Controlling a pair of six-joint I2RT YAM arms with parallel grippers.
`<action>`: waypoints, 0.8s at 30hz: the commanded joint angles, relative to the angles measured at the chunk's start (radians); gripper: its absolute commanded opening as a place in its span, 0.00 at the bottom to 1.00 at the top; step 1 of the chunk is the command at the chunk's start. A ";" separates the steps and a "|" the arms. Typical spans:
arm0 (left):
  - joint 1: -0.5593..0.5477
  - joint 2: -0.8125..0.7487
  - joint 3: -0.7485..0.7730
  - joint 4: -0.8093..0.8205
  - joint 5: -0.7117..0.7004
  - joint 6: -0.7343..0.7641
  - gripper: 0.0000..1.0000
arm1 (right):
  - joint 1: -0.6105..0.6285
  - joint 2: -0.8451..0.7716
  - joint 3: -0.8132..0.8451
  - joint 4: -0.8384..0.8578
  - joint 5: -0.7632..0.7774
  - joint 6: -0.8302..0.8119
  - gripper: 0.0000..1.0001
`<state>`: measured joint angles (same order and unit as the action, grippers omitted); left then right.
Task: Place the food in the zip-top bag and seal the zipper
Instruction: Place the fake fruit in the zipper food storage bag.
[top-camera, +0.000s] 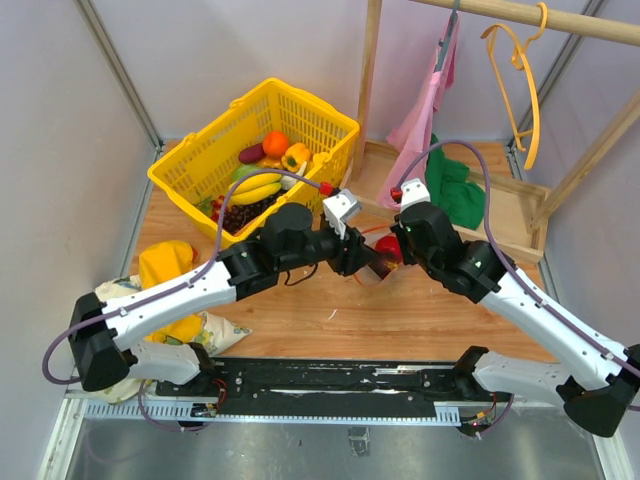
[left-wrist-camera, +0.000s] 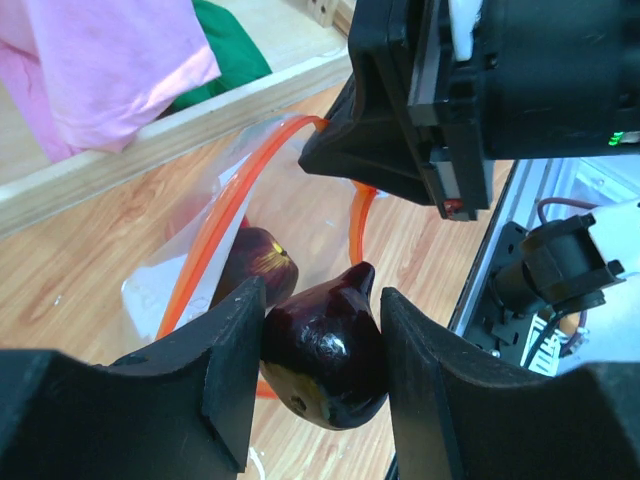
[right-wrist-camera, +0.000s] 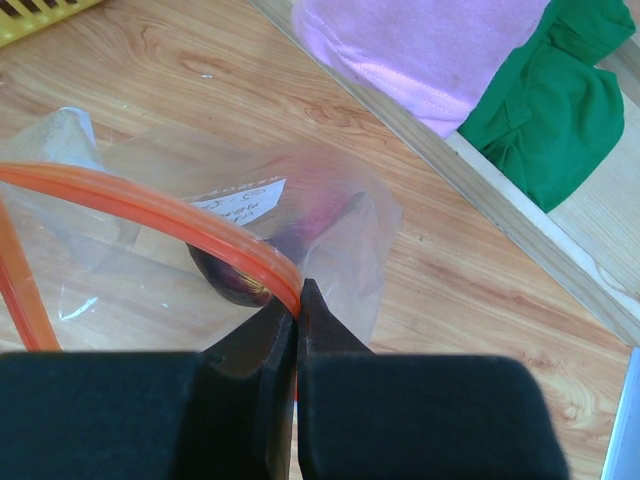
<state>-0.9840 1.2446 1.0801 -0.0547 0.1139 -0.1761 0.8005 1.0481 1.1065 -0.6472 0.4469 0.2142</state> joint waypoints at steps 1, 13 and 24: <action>-0.031 0.055 -0.011 0.128 -0.036 0.029 0.35 | -0.007 -0.030 0.018 0.039 -0.041 0.014 0.01; -0.080 0.213 0.005 0.143 -0.218 0.093 0.38 | -0.007 -0.040 0.009 0.051 -0.081 0.014 0.01; -0.096 0.274 0.020 -0.015 -0.595 0.034 0.45 | -0.007 -0.043 0.004 0.046 -0.061 0.011 0.01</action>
<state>-1.0748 1.4872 1.0714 0.0017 -0.2916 -0.1127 0.8005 1.0237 1.1053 -0.6239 0.3698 0.2142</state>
